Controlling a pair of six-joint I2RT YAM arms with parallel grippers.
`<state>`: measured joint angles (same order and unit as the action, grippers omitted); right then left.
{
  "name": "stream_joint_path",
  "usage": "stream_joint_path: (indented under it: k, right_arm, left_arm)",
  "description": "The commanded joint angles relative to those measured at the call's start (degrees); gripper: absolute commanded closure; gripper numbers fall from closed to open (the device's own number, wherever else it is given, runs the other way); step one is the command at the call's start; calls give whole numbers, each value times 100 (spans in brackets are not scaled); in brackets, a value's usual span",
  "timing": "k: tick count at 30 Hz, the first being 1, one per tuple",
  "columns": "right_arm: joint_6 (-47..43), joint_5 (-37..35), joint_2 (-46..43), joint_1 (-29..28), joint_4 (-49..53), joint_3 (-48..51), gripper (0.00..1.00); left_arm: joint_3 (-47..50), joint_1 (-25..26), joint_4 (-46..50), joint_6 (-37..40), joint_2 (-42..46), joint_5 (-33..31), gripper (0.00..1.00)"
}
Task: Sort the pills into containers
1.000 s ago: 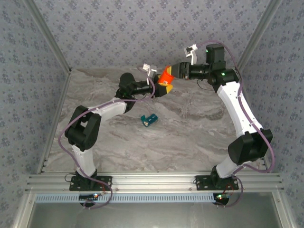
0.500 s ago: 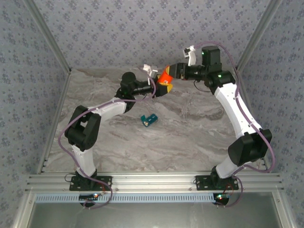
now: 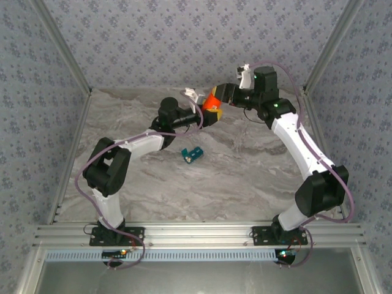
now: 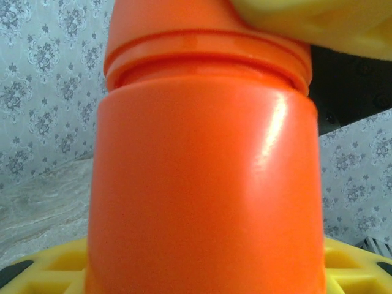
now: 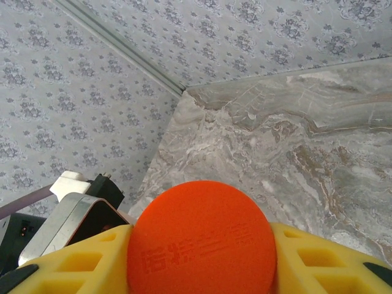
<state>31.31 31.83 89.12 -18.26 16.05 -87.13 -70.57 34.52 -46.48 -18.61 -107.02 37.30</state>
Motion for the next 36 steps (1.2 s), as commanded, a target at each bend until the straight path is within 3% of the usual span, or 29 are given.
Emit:
stream_joint_path:
  k: [1, 11, 18, 26, 36]
  right_arm:
    - [138, 516, -32, -293, 100, -42, 48]
    - [93, 609, -195, 123, 486, -519, 30]
    - [-42, 894, -495, 441, 530, -499, 15]
    - [-302, 1381, -801, 823, 629, -270, 11]
    - [-656, 1754, -539, 958, 1115, -646, 17]
  left_arm:
    - [-197, 318, -329, 80, 212, 72, 100]
    - [-220, 309, -350, -2, 77, -152, 100]
    - [-212, 211, -484, -207, 59, 49, 100]
    - [-281, -62, -586, -523, 100, 886, 100]
    - [-438, -266, -538, -880, 156, 1879, 100]
